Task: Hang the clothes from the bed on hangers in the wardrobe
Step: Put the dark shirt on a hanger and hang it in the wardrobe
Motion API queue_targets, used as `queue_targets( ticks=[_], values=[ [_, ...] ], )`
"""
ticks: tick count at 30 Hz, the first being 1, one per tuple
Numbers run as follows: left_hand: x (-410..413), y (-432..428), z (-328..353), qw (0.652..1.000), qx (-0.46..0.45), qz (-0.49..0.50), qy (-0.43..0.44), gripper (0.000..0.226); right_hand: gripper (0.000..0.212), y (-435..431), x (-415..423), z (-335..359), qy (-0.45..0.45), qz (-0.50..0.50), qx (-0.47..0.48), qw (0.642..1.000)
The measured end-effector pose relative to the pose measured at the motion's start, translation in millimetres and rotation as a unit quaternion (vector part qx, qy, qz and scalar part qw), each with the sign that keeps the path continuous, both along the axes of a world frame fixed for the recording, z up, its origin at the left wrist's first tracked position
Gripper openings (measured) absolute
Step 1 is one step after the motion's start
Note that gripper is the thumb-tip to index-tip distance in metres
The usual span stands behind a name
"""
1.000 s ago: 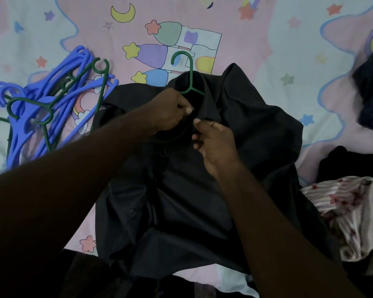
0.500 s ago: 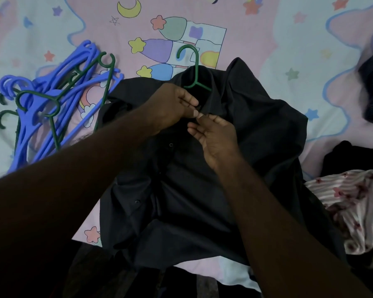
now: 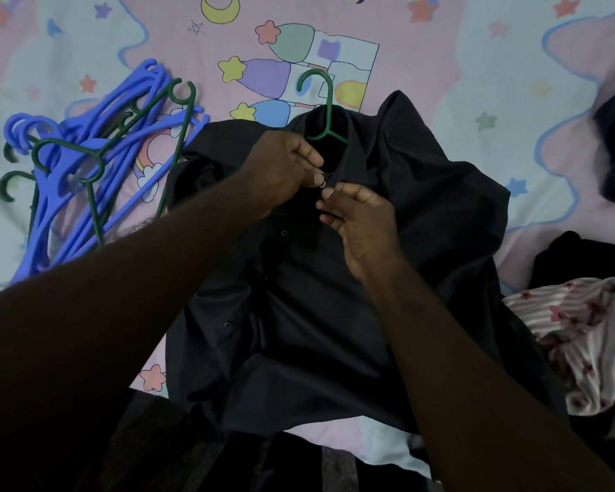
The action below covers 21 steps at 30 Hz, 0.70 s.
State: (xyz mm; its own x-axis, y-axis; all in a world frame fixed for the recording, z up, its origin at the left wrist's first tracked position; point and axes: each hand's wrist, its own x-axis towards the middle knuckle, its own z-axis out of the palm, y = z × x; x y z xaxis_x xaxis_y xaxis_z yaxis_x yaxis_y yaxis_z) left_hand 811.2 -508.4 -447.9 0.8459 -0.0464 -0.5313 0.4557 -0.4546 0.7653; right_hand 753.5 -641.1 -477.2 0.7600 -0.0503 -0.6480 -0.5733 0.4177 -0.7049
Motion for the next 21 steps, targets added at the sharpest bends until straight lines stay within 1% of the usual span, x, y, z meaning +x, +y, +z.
queue_targets(
  ticks=[3,5,8,11,13,16,19,21],
  values=[
    [3.0,1.9,0.9,1.000,0.012,-0.006,0.014,0.018,0.013,-2.5,-1.2,0.6,-0.003,0.005,0.019,1.000],
    [3.8,1.1,2.5,0.999,0.018,-0.019,0.021,0.018,0.010,-4.9,-1.5,-0.5,-0.012,0.019,0.016,1.000],
    [3.1,-2.1,3.8,0.999,0.021,-0.036,0.021,0.018,0.004,-6.6,1.3,-1.7,-0.023,0.042,-0.036,0.998],
    [1.9,-4.0,2.4,0.999,-0.008,-0.020,0.029,0.022,0.005,-5.1,5.7,-2.1,-0.038,0.057,-0.122,0.990],
    [0.8,-5.0,2.0,0.999,-0.028,-0.008,0.039,0.025,0.007,-3.6,7.5,-5.8,-0.065,0.075,-0.207,0.973],
    [0.3,-7.3,1.1,0.999,-0.017,0.012,0.037,0.026,0.007,1.8,7.9,-13.1,-0.108,0.104,-0.341,0.928],
    [0.4,-11.4,-2.3,0.999,0.034,0.029,0.009,0.029,0.004,9.7,5.6,-14.8,-0.137,0.110,-0.413,0.894],
    [1.2,-13.8,-3.2,0.999,0.046,0.024,-0.004,0.034,0.004,11.6,4.4,-14.8,-0.142,0.100,-0.424,0.889]
  ],
)
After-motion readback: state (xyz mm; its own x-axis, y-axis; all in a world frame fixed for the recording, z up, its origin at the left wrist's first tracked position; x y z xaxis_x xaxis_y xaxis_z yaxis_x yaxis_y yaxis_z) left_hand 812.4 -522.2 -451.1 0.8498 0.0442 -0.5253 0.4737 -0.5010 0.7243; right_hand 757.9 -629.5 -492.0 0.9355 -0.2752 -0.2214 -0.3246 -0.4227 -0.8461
